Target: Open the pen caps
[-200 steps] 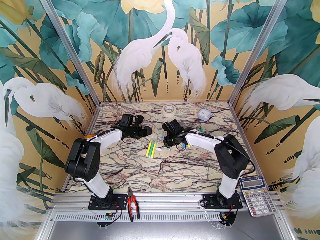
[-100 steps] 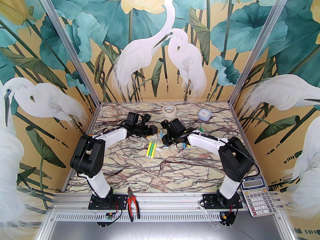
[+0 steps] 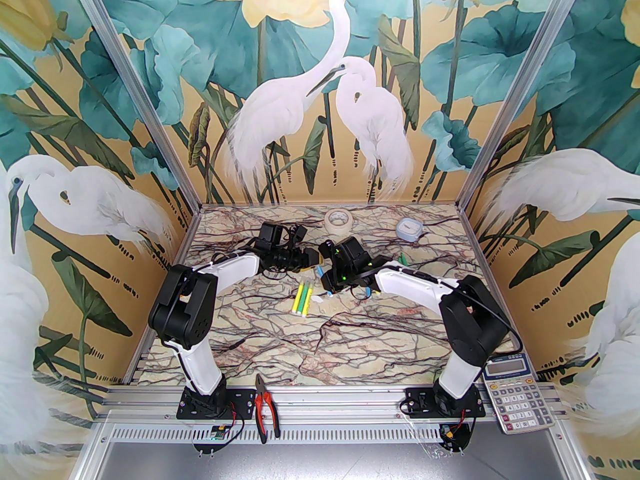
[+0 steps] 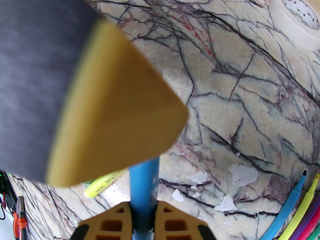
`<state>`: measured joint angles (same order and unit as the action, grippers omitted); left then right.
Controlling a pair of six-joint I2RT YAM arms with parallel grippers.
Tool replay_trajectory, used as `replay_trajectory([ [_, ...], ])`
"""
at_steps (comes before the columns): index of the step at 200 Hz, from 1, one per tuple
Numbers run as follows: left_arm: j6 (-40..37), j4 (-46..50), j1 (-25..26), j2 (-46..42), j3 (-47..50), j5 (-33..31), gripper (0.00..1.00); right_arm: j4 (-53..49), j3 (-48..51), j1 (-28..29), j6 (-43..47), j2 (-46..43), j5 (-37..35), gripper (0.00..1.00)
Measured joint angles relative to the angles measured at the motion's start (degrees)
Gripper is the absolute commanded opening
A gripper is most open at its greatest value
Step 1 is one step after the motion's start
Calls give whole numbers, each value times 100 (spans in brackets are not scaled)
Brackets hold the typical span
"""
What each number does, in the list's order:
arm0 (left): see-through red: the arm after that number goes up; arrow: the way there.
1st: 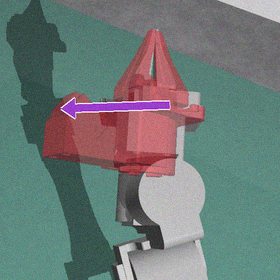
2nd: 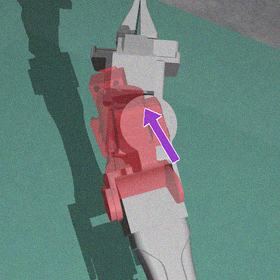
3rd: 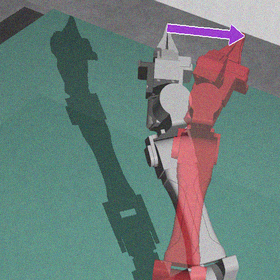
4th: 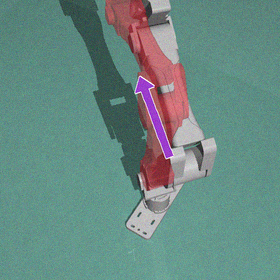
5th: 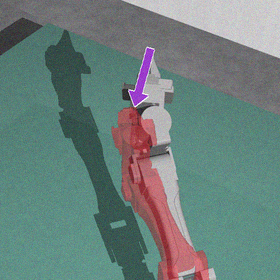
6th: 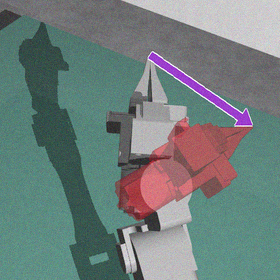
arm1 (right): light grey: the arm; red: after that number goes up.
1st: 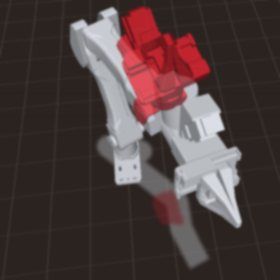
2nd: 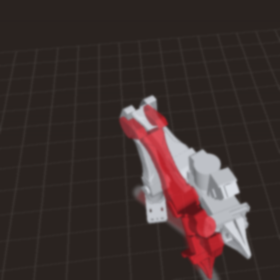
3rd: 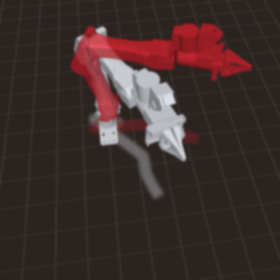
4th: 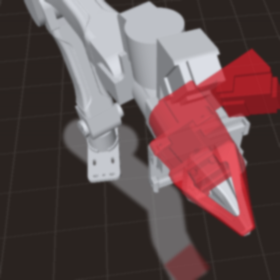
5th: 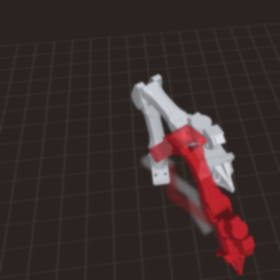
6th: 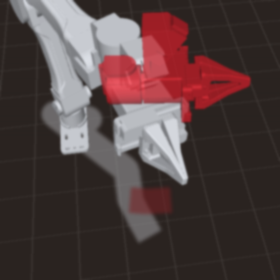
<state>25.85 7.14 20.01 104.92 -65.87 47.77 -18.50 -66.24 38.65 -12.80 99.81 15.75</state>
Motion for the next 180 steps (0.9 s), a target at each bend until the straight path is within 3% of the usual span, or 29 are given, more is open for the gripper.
replay_trajectory([
  [73, 55, -13, 0, 7, -9, 85, 22, 37, 26, 0, 24, -31, -2, 13],
  [115, 79, -15, 13, 11, -20, 155, 18, 92, 74, 0, 28, -31, -35, 33],
  [180, 170, -127, 15, 11, -20, 330, 15, 302, 81, 0, -13, -4, -70, 34],
])
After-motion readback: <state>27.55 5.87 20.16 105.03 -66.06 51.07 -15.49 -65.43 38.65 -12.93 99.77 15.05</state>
